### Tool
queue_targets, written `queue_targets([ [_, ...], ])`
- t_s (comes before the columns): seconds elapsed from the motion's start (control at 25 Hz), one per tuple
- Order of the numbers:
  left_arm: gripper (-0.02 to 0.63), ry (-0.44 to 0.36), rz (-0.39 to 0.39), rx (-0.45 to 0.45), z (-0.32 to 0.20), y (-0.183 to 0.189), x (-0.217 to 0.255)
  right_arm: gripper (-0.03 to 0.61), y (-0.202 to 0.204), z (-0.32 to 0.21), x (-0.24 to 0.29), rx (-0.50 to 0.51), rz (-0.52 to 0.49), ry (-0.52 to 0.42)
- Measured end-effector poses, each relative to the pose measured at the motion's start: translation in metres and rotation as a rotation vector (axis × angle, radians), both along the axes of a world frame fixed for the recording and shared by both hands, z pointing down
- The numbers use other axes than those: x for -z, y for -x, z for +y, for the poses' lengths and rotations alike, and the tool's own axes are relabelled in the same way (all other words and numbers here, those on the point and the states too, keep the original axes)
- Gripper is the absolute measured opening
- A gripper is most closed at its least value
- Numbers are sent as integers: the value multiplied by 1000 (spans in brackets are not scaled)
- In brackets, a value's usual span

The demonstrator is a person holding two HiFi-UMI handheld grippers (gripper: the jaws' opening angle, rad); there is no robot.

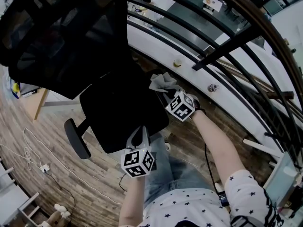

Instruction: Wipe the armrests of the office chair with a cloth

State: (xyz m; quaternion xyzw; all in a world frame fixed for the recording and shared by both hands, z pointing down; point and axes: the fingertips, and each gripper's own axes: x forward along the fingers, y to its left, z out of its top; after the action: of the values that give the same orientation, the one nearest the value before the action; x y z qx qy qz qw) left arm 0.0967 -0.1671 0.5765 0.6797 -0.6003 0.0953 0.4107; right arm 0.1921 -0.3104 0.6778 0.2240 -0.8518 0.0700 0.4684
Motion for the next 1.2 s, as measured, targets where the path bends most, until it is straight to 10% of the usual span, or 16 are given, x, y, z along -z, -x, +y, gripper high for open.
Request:
queue_targets([
  [1.2, 6, -28, -6, 3, 48, -25, 17, 28, -33, 78, -1, -23, 9, 38],
])
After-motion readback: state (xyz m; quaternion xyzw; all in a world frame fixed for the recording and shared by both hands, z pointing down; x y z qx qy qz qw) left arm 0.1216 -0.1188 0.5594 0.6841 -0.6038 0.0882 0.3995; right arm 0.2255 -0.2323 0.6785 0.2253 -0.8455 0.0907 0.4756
